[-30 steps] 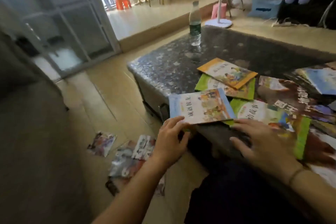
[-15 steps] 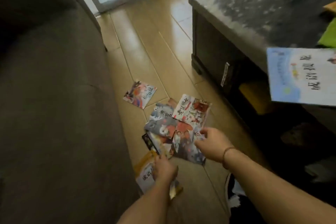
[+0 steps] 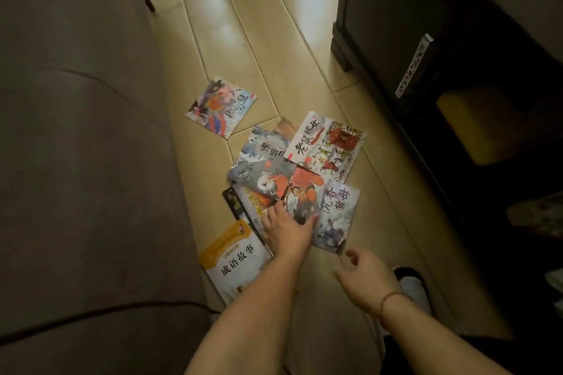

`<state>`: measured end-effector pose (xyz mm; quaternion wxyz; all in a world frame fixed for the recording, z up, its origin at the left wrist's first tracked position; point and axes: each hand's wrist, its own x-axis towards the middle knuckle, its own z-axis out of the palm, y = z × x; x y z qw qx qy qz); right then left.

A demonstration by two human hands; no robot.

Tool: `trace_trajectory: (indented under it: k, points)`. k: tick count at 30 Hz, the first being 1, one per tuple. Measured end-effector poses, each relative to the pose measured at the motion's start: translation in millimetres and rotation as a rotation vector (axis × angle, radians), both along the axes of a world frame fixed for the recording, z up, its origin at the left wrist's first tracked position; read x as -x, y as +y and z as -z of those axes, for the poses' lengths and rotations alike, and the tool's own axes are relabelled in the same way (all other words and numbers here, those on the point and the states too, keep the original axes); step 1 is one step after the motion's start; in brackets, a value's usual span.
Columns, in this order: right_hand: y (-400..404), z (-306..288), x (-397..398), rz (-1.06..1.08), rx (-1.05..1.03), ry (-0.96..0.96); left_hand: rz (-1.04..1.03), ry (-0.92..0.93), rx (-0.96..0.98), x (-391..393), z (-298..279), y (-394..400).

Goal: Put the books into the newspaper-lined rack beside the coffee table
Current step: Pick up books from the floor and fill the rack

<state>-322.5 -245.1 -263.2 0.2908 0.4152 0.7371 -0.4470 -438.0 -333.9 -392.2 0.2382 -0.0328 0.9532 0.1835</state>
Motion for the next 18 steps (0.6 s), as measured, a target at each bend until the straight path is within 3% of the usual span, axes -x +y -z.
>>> trace_trajectory:
  k: [4, 13, 15, 18]
  points:
    - [3.5, 6.8, -11.1, 0.016, -0.004, -0.043, -0.053, -0.064, 0.13, -9.1, 11.3, 27.0]
    - [8.2, 4.2, -7.0, 0.077, 0.007, 0.038, -0.121, -0.07, 0.163, 4.6, 11.8, 13.0]
    - [9.5, 4.2, -6.9, 0.086, 0.017, 0.056, -0.231, -0.114, 0.002, 12.1, 9.6, 4.8]
    - [11.9, -0.1, -3.4, 0.135, 0.024, 0.105, -0.543, -0.244, -0.415, 17.3, -10.5, -8.0]
